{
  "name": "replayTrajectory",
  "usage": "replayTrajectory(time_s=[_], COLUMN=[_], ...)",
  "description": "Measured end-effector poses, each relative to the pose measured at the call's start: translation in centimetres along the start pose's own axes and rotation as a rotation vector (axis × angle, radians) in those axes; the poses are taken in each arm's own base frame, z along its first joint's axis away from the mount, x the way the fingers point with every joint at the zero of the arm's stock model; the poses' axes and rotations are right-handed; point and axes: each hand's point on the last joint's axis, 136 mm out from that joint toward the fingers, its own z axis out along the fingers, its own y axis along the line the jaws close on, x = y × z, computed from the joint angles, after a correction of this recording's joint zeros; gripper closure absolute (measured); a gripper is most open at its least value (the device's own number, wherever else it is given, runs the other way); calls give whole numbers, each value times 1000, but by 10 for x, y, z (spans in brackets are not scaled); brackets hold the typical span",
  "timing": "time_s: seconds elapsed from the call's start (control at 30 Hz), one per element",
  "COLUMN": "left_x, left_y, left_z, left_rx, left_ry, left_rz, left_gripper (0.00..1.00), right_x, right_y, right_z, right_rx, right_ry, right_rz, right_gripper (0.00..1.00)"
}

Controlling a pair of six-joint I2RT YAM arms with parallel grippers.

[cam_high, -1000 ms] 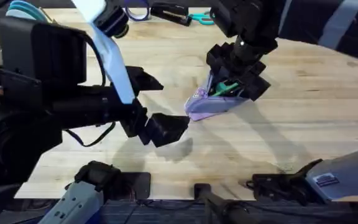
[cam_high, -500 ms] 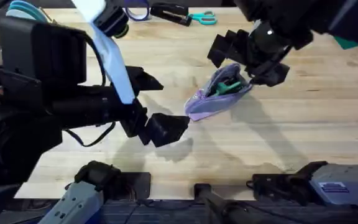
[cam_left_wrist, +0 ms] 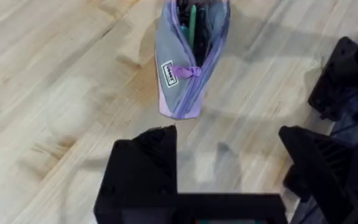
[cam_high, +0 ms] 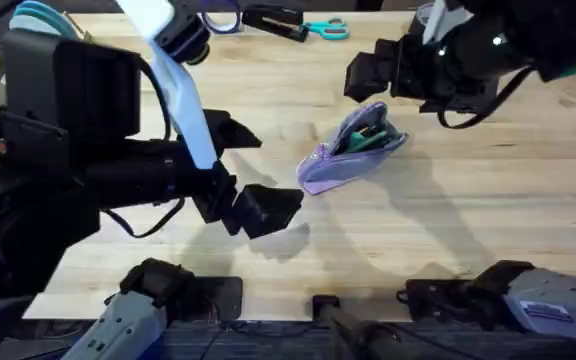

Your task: Unzip the bag, pick up the pens from the table one at a time and place them inside, then zip the bag closed.

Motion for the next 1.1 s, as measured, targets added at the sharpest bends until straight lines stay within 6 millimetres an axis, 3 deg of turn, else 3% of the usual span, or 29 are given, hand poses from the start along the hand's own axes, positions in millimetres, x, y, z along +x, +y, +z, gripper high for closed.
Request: replayTrajectory(time_s=[0.4, 0.77, 1.1], left_x=[1, 3, 16], left_y=[5, 42, 77], left_z=[-1, -11, 1], left_rx=[-23, -130, -46], left_ry=[4, 4, 6], left_rz=[232, 325, 293], left_gripper=[10, 10, 10], right_x=[0, 1, 2], right_y=[0, -1, -5], right_z=[-1, -1, -15], right_rx=[-1, 0, -14], right_ry=[-2, 0, -20], right_rz=[-38, -43, -41], right_gripper=[7, 7, 6])
